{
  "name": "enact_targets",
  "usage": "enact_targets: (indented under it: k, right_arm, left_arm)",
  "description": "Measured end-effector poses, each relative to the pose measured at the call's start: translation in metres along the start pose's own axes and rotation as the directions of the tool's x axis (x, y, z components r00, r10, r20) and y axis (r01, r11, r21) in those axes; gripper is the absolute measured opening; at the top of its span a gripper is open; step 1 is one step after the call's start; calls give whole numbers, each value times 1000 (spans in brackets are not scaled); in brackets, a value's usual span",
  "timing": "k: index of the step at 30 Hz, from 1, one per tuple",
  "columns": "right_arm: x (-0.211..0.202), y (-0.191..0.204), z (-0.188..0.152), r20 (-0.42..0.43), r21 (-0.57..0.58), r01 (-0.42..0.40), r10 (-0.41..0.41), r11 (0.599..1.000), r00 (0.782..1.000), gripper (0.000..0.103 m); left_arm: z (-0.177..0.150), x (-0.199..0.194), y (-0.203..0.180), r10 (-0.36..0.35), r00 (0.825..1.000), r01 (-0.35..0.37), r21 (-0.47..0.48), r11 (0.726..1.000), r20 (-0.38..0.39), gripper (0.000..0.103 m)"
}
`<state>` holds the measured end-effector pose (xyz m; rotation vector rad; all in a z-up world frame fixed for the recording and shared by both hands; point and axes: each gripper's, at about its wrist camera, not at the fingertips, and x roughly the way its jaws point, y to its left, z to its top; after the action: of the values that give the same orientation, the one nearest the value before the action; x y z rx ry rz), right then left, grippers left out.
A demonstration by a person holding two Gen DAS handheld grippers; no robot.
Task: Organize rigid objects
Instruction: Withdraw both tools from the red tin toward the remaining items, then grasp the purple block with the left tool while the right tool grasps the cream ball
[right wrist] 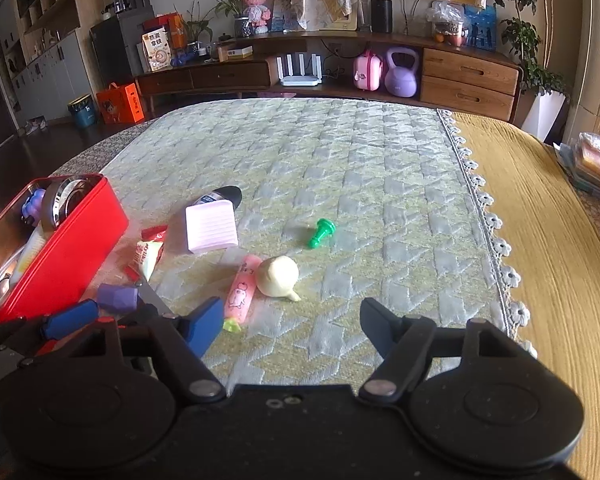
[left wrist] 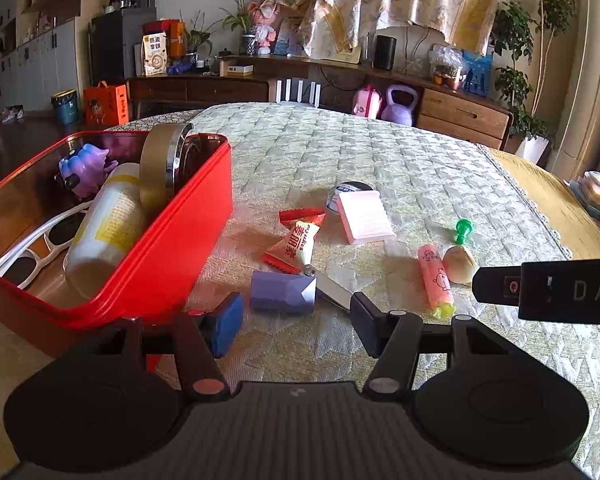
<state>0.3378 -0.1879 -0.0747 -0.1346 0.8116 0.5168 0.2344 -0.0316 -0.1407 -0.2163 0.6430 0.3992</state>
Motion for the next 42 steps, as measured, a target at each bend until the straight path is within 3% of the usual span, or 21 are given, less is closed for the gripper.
enact_targets:
  k: [10,14,15,19,23,33,42]
  right_arm:
    - [32,-7,11,-10,70,-41,41,997,999,59]
    - [41,-10,13,-8,111,-60,61,992,998,57]
    - [42,-11,13,-6,121,-69,70,990,998,55]
    - [41,-8,11,1,135,-104,105,985,994,39]
    - [36,-3,11,20,133,-81,79,988,997,27]
    - [14,3,3,25,127,-44,41,991,999,27]
    - [-34,15,-8,49,101,-43,38,994,998,27]
  left_arm:
    - [4,7,6,-63,998,63,6,998,12,58]
    - [5,8,10,-76,997,76,0,997,18,46]
    - [6,8,10,-83,996,83,-1,997,20,41]
    - [6,7,12,-98,995,98,9,995,20,40]
    - [5,5,13,-107,994,106,19,994,16,40]
    - [3,-4,17,-114,993,114,41,993,-6,40]
    - [7,-34,22,-175,984,176,60,983,-13,40]
